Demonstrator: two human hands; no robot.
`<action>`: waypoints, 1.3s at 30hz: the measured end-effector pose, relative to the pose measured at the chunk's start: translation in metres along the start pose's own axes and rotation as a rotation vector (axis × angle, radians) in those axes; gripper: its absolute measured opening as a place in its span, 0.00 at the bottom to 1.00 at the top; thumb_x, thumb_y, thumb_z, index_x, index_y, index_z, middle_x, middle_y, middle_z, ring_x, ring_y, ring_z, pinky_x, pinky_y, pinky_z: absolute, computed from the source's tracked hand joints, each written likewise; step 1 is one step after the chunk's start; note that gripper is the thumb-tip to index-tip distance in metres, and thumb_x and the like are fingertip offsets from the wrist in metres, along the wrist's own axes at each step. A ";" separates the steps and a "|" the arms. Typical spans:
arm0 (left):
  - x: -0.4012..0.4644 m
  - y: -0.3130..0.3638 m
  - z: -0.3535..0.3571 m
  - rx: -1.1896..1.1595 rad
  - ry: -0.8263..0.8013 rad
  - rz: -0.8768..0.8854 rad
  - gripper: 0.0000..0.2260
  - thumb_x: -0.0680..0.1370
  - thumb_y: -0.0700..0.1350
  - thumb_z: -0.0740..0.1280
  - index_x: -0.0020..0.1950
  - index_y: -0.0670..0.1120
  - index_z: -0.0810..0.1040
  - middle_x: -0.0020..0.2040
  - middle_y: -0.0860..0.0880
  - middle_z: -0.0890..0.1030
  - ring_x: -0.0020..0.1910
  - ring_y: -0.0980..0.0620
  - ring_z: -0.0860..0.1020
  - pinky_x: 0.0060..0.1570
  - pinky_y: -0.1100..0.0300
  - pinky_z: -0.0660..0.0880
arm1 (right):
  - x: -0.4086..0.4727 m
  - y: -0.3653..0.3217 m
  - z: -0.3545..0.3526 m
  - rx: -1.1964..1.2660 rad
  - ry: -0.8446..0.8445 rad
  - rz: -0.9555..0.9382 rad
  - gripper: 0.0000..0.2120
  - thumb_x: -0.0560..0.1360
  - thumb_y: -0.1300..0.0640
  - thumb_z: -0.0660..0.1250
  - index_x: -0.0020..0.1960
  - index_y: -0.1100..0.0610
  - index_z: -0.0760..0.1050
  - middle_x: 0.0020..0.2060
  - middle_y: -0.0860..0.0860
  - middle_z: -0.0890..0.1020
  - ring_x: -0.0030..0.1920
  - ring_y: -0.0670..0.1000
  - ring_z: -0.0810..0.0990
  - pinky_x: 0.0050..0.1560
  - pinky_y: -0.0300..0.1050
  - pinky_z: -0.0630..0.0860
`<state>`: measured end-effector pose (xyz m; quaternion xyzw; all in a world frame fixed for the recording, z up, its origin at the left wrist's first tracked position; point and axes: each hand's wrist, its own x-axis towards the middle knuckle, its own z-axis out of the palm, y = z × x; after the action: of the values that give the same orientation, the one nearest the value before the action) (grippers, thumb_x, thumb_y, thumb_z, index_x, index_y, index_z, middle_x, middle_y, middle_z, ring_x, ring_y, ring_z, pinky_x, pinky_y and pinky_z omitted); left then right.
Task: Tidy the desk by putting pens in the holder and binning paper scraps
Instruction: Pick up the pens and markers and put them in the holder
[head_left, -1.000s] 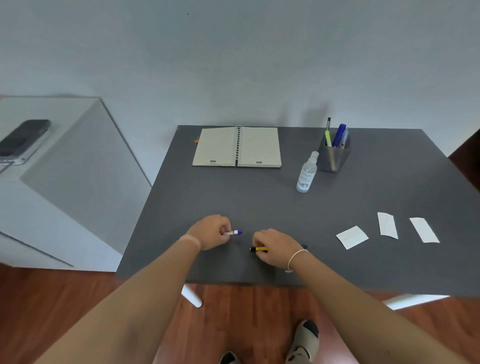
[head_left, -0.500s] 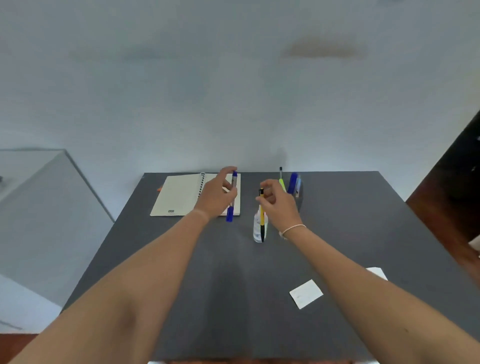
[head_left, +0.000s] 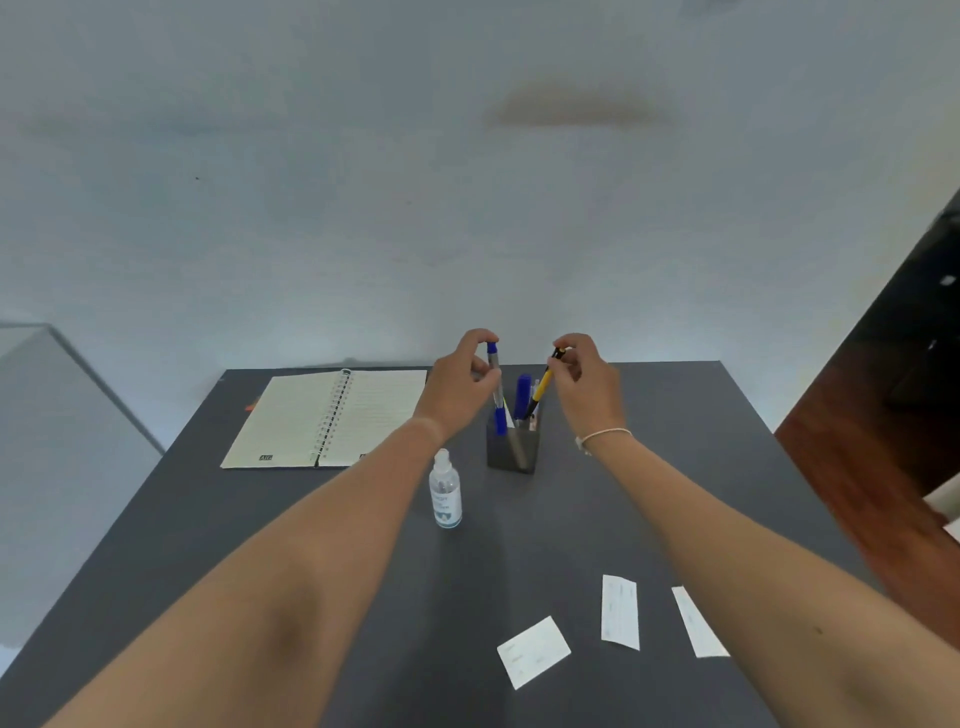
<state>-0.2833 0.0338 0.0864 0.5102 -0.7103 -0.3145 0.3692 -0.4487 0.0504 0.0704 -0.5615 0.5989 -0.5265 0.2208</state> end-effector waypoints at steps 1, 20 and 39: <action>0.003 -0.001 0.003 0.010 0.000 -0.008 0.13 0.77 0.43 0.63 0.60 0.54 0.68 0.40 0.49 0.78 0.41 0.52 0.78 0.39 0.67 0.71 | 0.001 0.004 0.001 -0.006 -0.010 0.001 0.06 0.76 0.60 0.61 0.52 0.52 0.71 0.41 0.50 0.78 0.41 0.49 0.77 0.38 0.26 0.68; 0.030 -0.041 0.022 0.112 -0.113 -0.081 0.10 0.78 0.43 0.62 0.59 0.50 0.71 0.46 0.48 0.80 0.47 0.50 0.79 0.45 0.63 0.72 | 0.004 0.044 0.029 -0.077 -0.129 0.113 0.06 0.77 0.60 0.61 0.52 0.52 0.73 0.45 0.50 0.78 0.46 0.50 0.77 0.39 0.29 0.69; -0.016 -0.063 -0.013 0.128 0.022 -0.205 0.10 0.77 0.46 0.61 0.58 0.50 0.75 0.41 0.52 0.77 0.40 0.56 0.75 0.38 0.66 0.68 | -0.033 0.031 0.032 -0.087 -0.140 -0.027 0.05 0.74 0.61 0.63 0.47 0.55 0.76 0.40 0.50 0.77 0.37 0.46 0.75 0.40 0.33 0.71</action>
<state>-0.2377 0.0304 0.0379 0.6061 -0.6688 -0.2990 0.3097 -0.4263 0.0619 0.0211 -0.6139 0.5968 -0.4624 0.2305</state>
